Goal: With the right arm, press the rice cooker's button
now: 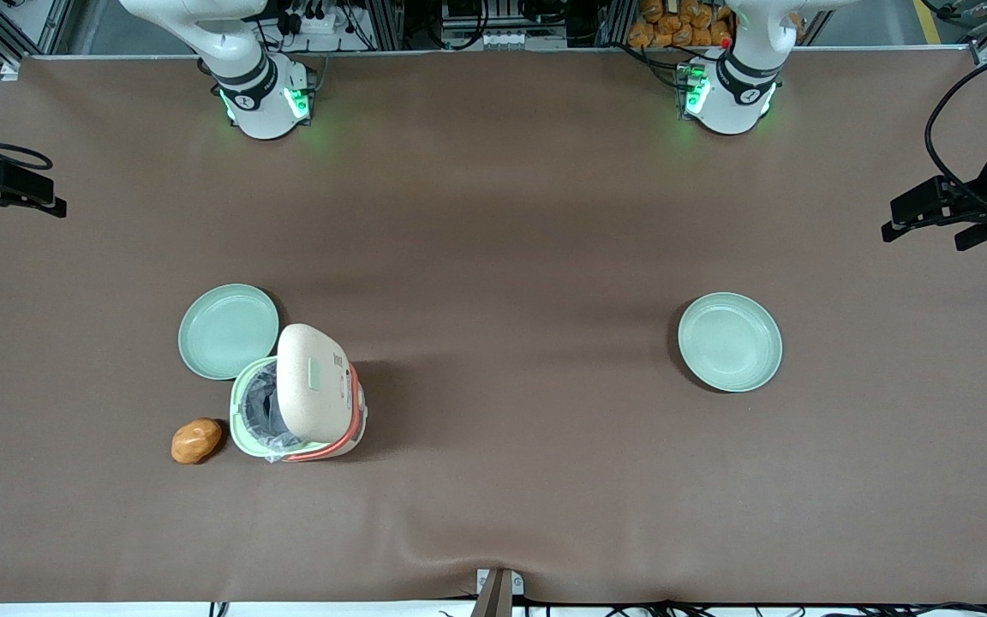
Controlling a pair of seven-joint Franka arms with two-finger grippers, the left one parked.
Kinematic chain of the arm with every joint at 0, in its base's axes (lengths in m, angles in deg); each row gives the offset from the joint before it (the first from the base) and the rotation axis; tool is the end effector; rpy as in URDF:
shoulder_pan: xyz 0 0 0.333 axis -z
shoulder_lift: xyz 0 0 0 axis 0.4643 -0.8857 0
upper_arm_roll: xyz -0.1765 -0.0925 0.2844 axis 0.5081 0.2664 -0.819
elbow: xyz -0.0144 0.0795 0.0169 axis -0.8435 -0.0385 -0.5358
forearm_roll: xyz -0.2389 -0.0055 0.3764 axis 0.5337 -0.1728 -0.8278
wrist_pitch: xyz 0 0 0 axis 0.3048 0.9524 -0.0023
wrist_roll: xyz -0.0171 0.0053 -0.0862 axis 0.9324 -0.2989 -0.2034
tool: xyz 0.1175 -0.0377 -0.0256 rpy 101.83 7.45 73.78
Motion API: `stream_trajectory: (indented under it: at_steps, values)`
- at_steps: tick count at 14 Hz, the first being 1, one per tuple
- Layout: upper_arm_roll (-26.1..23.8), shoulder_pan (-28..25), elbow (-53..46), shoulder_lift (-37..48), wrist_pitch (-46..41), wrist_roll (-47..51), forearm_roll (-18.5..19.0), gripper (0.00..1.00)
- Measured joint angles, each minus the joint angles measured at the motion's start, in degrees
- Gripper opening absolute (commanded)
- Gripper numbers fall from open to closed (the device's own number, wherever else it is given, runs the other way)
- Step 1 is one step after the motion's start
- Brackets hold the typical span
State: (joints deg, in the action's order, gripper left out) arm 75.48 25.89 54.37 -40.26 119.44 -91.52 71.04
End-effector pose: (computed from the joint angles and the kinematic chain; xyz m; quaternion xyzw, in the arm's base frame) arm 0.6072 -0.0409 0.6526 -0.9955 -0.0404 0.0826 0.0216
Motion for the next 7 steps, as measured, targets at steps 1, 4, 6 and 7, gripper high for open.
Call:
stream_trajectory:
  at_steps: [1, 4, 6, 7]
  values:
    - [-0.11, -0.01, 0.0, 0.12, 0.02, -0.03, 0.5, 1.0]
    - [-0.37, -0.51, 0.02, 0.17, 0.36, -0.09, 2.28, 1.0]
    - [-0.48, -0.82, 0.06, 0.17, 0.41, -0.09, 2.83, 1.0]
    - [-0.49, -0.89, 0.11, 0.17, 0.41, -0.09, 2.93, 1.0]
